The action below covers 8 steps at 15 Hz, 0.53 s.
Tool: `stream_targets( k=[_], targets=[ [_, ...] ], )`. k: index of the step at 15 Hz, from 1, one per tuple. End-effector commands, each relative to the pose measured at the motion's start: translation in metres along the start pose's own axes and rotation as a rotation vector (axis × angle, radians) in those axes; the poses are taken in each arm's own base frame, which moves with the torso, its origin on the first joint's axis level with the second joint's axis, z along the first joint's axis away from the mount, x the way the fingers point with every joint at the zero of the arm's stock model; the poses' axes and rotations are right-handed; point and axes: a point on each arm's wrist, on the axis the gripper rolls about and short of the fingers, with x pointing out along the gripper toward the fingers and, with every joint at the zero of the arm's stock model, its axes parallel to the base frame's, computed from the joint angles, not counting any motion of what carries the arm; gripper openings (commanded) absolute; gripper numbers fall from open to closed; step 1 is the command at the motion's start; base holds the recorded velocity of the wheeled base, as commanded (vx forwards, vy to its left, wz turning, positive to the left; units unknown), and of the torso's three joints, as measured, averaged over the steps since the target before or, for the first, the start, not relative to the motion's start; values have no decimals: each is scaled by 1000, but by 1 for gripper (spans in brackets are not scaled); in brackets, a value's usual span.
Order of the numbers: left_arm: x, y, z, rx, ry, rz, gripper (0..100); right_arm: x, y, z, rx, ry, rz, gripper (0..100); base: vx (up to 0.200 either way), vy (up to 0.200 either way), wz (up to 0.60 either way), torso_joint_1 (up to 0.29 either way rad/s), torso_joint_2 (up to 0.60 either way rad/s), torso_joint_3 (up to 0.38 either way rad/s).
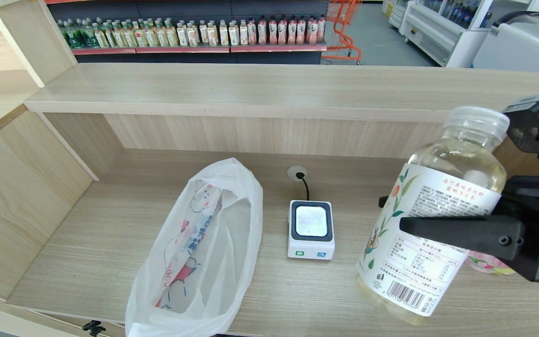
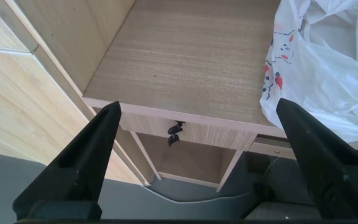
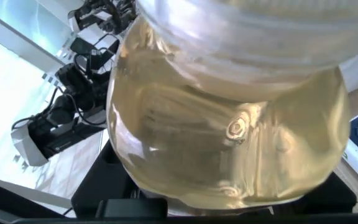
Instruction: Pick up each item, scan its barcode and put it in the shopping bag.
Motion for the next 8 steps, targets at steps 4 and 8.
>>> stream_targets(
  k=[4,8],
  targets=[
    [0,0,0,0,0,1,100,5,5,-1,-6,7,34,0,0,0,0,0,0,0],
    [0,0,0,0,0,1,100,4,3,3,-86,-7,13,0,0,0,0,0,0,0]
  ],
)
